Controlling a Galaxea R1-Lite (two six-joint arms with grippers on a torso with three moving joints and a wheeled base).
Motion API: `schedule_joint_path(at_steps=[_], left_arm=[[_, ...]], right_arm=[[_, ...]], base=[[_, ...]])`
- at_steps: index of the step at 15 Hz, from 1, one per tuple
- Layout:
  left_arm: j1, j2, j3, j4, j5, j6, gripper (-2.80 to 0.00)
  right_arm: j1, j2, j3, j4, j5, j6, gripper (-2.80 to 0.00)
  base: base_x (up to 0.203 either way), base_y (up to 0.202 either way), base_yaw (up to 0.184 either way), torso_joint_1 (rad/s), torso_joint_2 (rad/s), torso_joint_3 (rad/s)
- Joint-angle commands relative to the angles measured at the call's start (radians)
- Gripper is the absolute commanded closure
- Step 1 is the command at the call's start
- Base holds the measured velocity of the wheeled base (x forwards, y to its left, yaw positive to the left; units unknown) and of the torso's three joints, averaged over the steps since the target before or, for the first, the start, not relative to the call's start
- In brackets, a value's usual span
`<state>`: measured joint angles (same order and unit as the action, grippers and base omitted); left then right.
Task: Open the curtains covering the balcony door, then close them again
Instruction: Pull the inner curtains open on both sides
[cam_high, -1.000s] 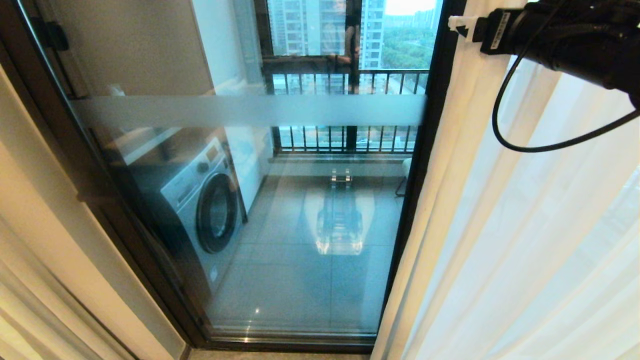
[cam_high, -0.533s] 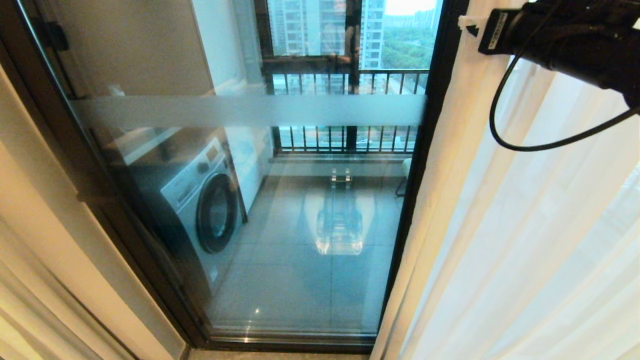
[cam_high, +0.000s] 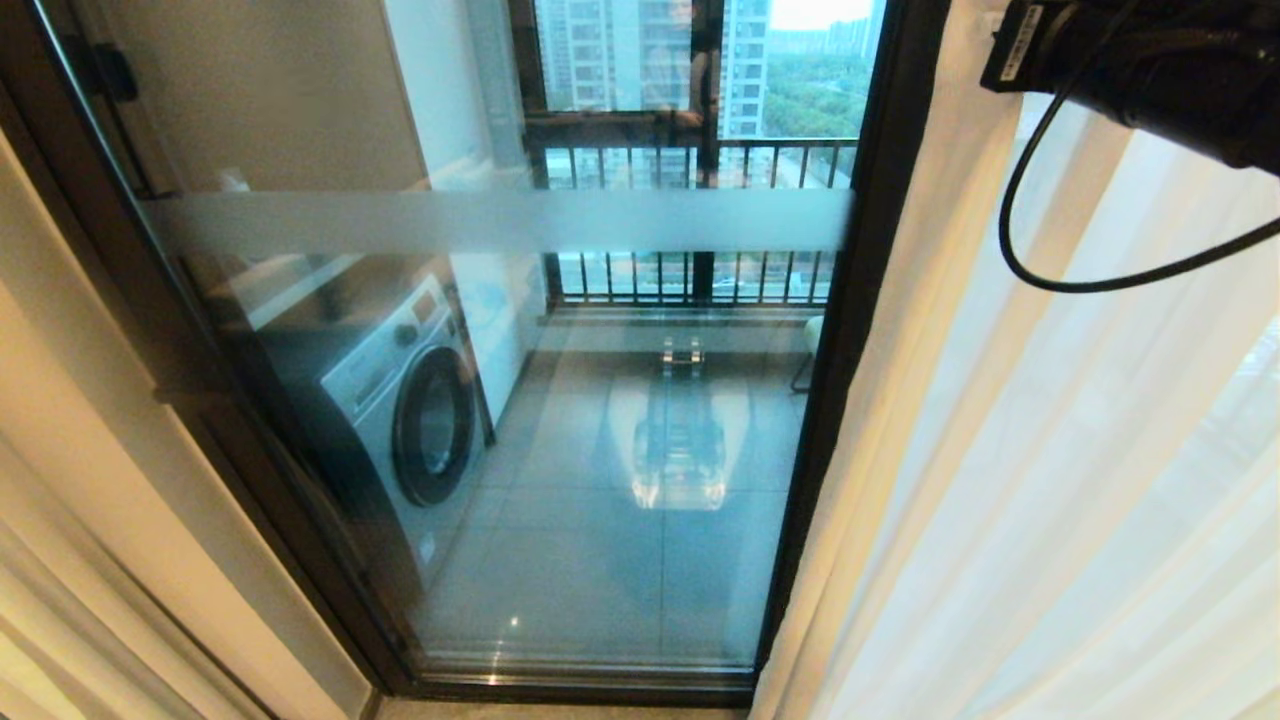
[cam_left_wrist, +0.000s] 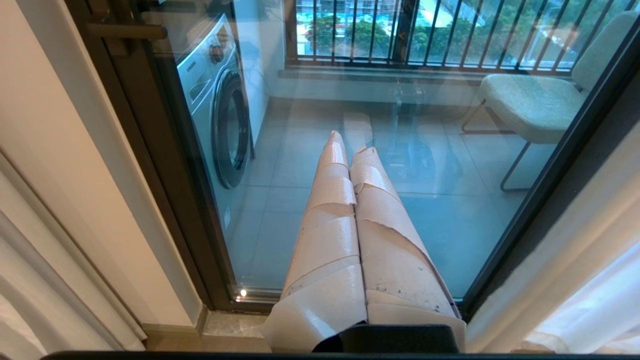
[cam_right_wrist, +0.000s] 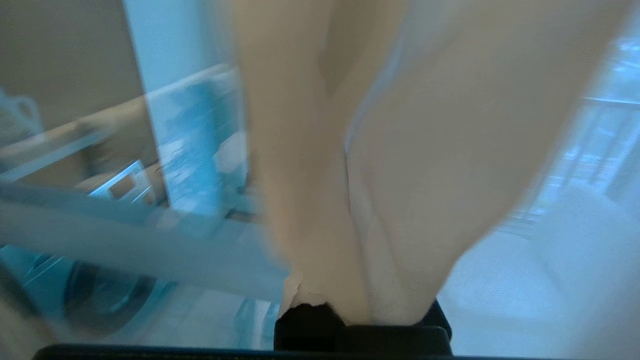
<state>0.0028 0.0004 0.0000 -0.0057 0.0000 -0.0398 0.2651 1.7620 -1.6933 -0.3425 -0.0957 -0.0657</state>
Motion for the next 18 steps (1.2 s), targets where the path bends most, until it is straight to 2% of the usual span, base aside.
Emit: schedule_joint_path(at_steps=[1,11,18], left_arm=[[0.000,0.000,0.000,0.000,0.000,0.000,0.00],[0.000,0.000,0.000,0.000,0.000,0.000,0.00],[0.000,0.000,0.000,0.000,0.000,-0.002,0.00]], right_arm=[[0.000,-0.029,0.001,-0.001,-0.008,0.000,0.00],[0.000,-0.099,0.088,-0.004,-0.079,0.000,0.00],[-0.003,-0.164,0.184,-0.041,-0.082,0.004,0.00]], base=[[0.000,0.000,0.000,0.000,0.00,0.000],[0.000,0.000,0.000,0.000,0.00,0.000],[0.000,0.000,0.000,0.000,0.00,0.000]])
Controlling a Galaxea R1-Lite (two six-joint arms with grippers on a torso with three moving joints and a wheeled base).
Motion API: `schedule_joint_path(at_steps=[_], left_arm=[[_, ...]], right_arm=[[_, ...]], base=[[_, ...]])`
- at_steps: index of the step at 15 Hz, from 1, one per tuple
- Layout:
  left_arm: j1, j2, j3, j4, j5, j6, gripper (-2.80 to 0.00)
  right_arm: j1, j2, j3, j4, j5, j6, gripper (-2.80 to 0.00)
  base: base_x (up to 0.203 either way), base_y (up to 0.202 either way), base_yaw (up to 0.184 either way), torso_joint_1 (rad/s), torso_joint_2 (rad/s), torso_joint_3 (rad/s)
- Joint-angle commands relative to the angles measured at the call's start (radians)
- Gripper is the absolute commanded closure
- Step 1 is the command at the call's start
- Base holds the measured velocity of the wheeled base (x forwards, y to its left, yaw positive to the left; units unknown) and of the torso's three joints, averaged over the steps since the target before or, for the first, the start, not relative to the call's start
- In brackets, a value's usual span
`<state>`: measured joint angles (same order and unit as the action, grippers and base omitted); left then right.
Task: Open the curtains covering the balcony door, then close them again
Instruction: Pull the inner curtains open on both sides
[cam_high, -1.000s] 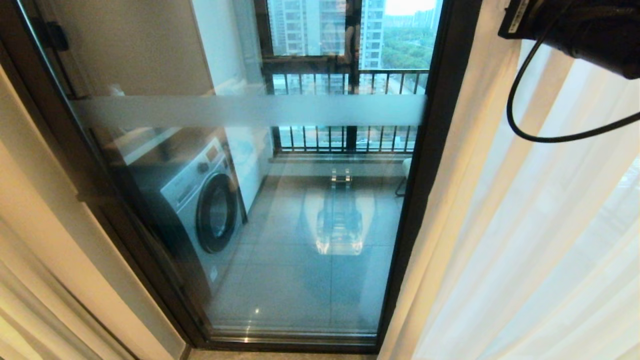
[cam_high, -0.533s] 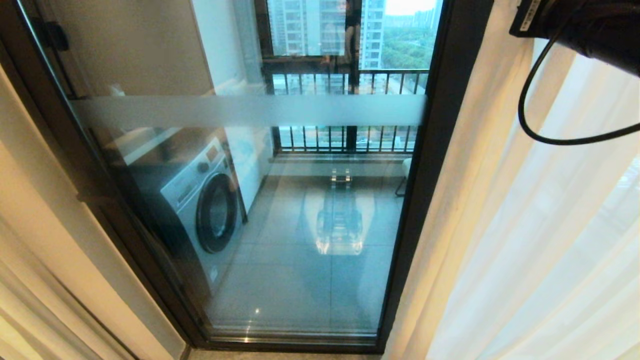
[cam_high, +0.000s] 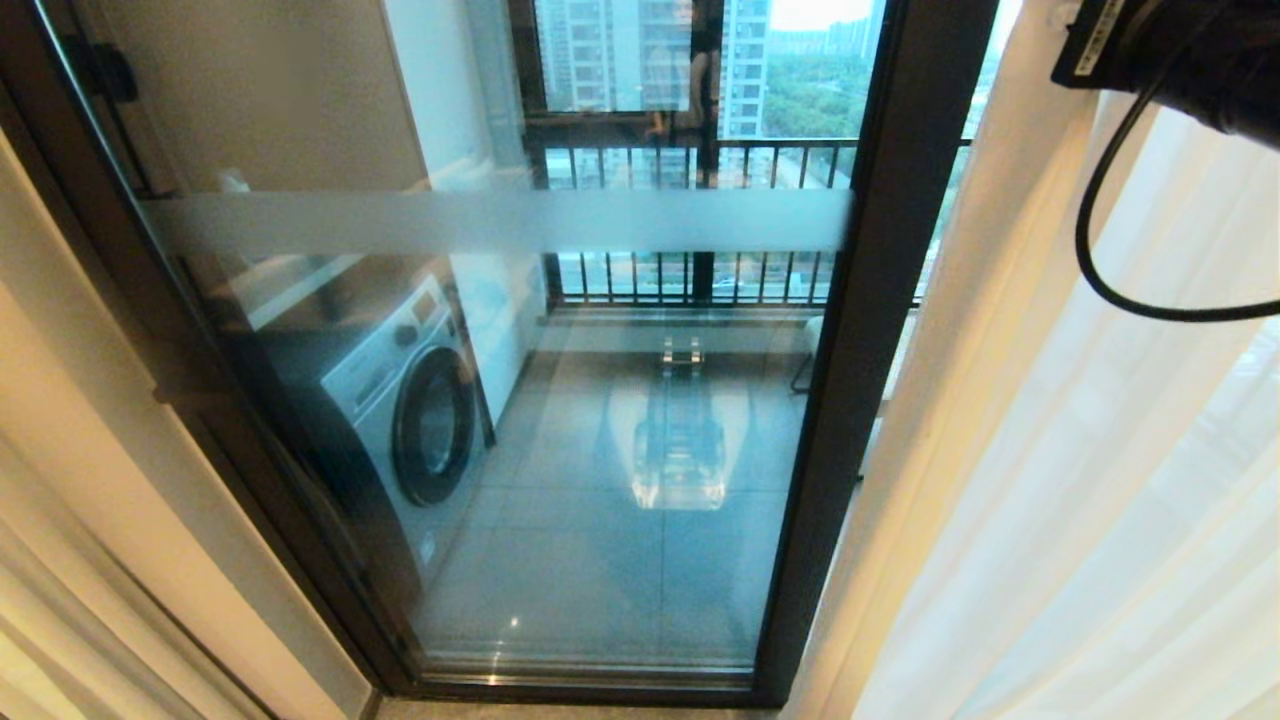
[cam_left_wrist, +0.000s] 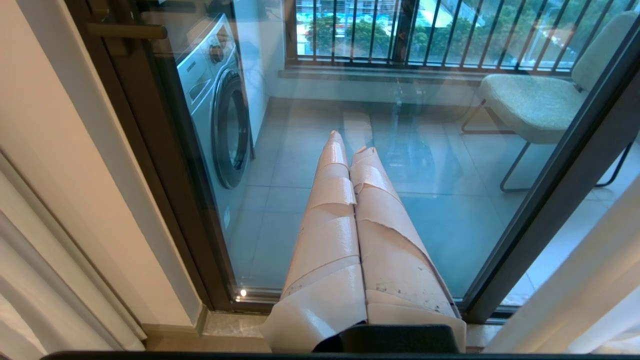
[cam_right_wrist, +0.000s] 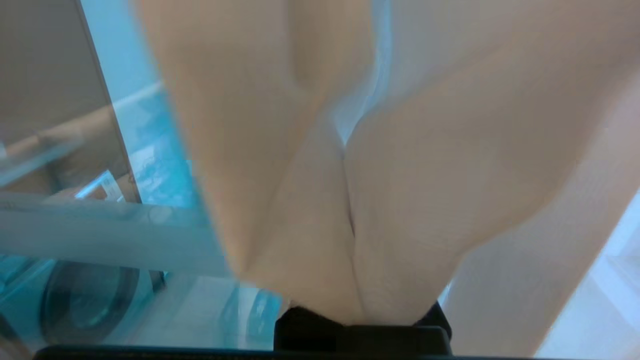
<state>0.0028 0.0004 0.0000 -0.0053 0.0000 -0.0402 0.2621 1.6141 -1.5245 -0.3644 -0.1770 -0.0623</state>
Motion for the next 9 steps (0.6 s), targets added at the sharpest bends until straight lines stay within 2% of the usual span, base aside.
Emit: schedule_joint_path(at_steps=[1,9], left_arm=[[0.000,0.000,0.000,-0.001,0.000,-0.001,0.00],[0.000,0.000,0.000,-0.001,0.000,-0.001,0.00]], right_arm=[[-0.001,-0.018,0.024,-0.028,-0.001,0.000,0.00],[-0.001,-0.033,0.060,-0.036,-0.001,-0.001,0.00]], base=[[0.000,0.000,0.000,0.000,0.00,0.000],[0.000,0.000,0.000,0.000,0.00,0.000]])
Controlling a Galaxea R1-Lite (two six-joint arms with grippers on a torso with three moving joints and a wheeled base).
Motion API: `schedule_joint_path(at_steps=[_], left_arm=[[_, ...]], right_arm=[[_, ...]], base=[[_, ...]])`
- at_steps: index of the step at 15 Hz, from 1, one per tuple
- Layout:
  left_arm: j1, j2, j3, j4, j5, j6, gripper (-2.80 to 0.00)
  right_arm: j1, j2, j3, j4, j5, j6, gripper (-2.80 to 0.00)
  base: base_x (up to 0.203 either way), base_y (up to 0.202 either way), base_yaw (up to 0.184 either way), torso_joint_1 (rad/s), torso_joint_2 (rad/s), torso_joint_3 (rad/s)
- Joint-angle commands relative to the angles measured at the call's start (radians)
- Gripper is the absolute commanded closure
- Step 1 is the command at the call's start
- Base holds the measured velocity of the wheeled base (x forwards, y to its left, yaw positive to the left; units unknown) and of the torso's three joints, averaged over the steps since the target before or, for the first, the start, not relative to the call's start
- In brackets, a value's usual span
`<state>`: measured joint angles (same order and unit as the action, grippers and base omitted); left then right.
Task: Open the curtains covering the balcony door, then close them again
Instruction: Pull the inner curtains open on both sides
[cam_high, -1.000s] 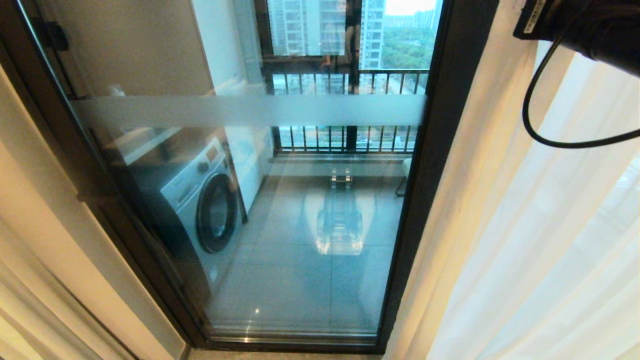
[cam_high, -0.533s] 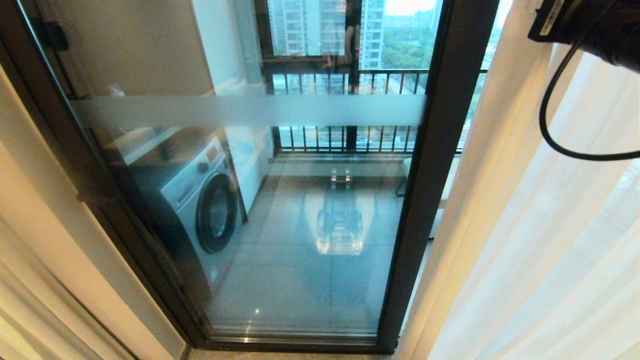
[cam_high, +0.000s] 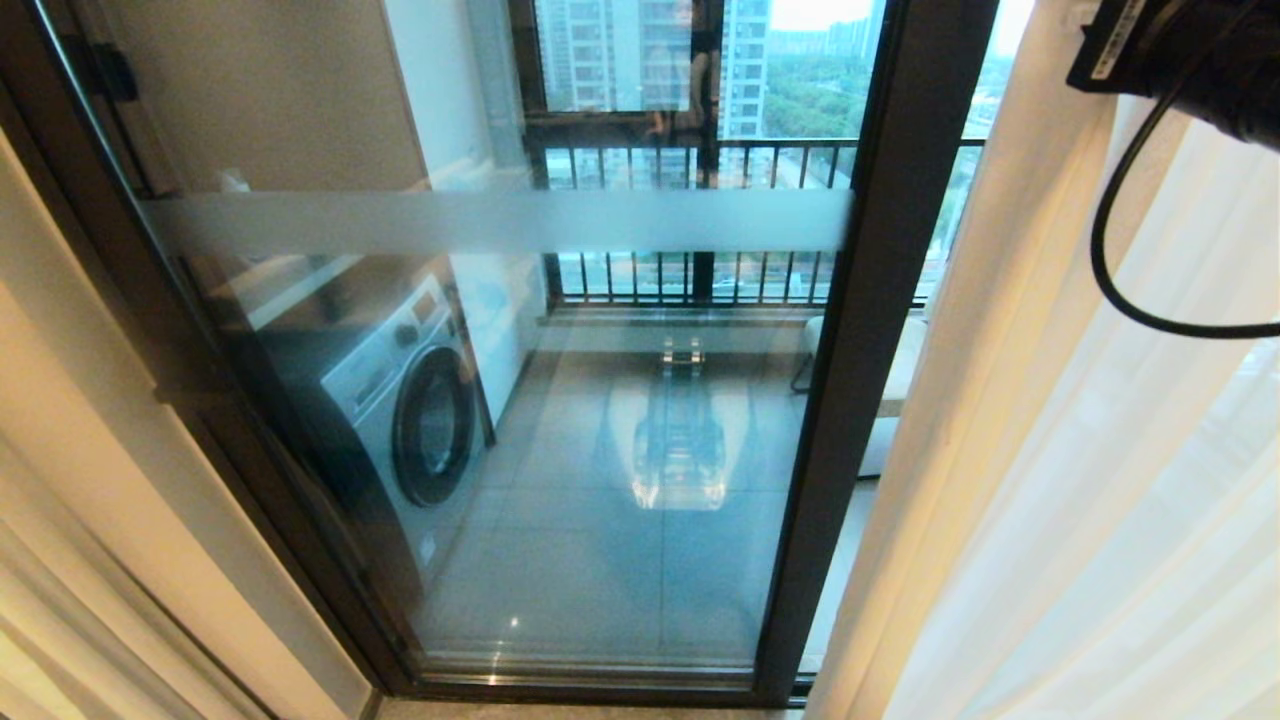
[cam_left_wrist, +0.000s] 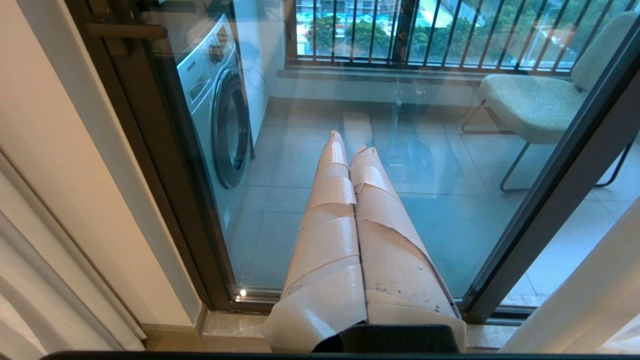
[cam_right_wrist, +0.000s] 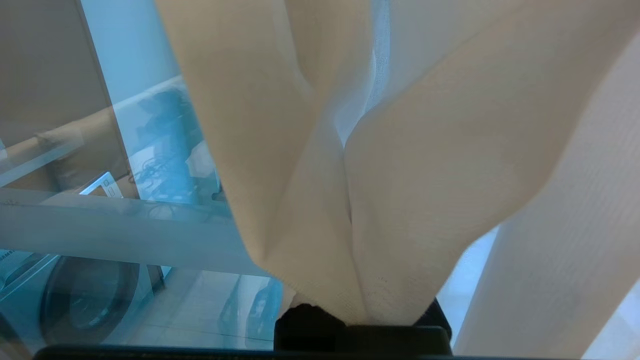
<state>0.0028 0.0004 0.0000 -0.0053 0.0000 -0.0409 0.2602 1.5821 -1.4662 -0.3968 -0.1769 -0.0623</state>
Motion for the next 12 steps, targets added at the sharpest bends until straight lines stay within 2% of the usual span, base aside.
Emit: schedule_joint_path(at_steps=[1,6,12], left_arm=[[0.000,0.000,0.000,-0.001,0.000,-0.001,0.00],[0.000,0.000,0.000,-0.001,0.000,-0.002,0.00],[0.000,0.000,0.000,-0.002,0.000,-0.002,0.00]], right_arm=[[0.001,0.000,0.001,-0.004,-0.001,-0.001,0.00],[0.001,0.006,0.001,-0.004,0.000,0.001,0.00],[0.001,0.004,0.001,-0.002,-0.001,0.001,0.00]], base=[[0.000,0.000,0.000,0.000,0.00,0.000],[0.000,-0.017,0.000,0.000,0.00,0.001],[0.000,-0.184,0.001,0.003,0.00,0.002]])
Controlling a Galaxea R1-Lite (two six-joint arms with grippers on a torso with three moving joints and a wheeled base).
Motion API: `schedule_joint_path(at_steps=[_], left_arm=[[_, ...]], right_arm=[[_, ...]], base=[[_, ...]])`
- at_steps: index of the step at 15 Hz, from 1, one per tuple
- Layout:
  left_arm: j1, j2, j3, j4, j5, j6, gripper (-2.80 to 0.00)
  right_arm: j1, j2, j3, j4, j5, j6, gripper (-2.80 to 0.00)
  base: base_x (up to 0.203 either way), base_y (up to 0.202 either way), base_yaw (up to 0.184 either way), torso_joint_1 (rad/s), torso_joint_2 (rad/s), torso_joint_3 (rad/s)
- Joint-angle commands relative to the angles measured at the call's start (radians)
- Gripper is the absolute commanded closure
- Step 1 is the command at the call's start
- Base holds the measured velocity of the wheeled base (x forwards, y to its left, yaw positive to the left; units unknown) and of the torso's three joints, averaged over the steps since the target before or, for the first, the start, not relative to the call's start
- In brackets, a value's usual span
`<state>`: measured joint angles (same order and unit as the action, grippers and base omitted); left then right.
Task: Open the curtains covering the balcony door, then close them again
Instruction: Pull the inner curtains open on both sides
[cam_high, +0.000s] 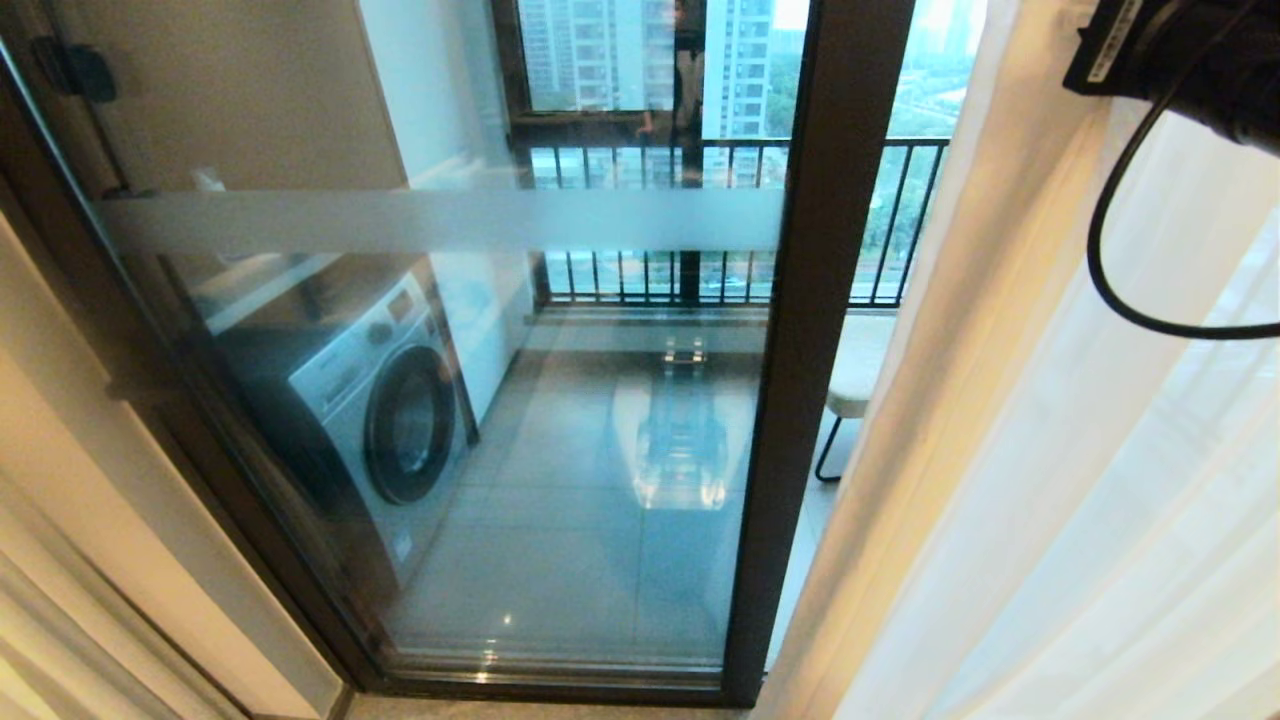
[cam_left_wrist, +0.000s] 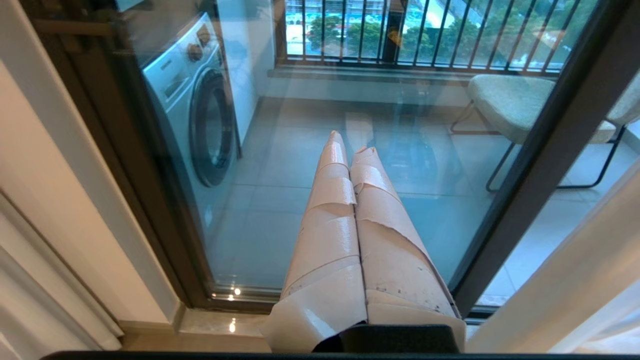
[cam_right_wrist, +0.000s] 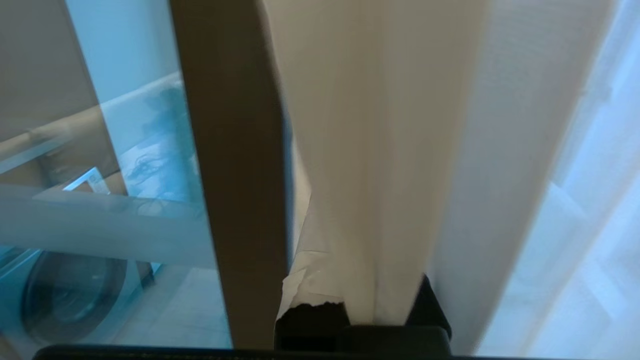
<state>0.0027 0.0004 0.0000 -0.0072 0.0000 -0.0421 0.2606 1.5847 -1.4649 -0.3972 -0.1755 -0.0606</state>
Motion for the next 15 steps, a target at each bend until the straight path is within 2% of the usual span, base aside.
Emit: schedule_joint_path(at_steps=[1,15], left_arm=[[0.000,0.000,0.000,0.000,0.000,-0.001,0.00],[0.000,0.000,0.000,0.000,0.000,-0.001,0.00]], right_arm=[[0.000,0.001,0.000,-0.002,-0.002,-0.001,0.00],[-0.001,-0.005,0.012,-0.003,-0.002,-0.001,0.00]], base=[[0.000,-0.191,0.007,0.002,0.00,0.002],[0.000,-0.189,0.003,0.003,0.00,0.002]])
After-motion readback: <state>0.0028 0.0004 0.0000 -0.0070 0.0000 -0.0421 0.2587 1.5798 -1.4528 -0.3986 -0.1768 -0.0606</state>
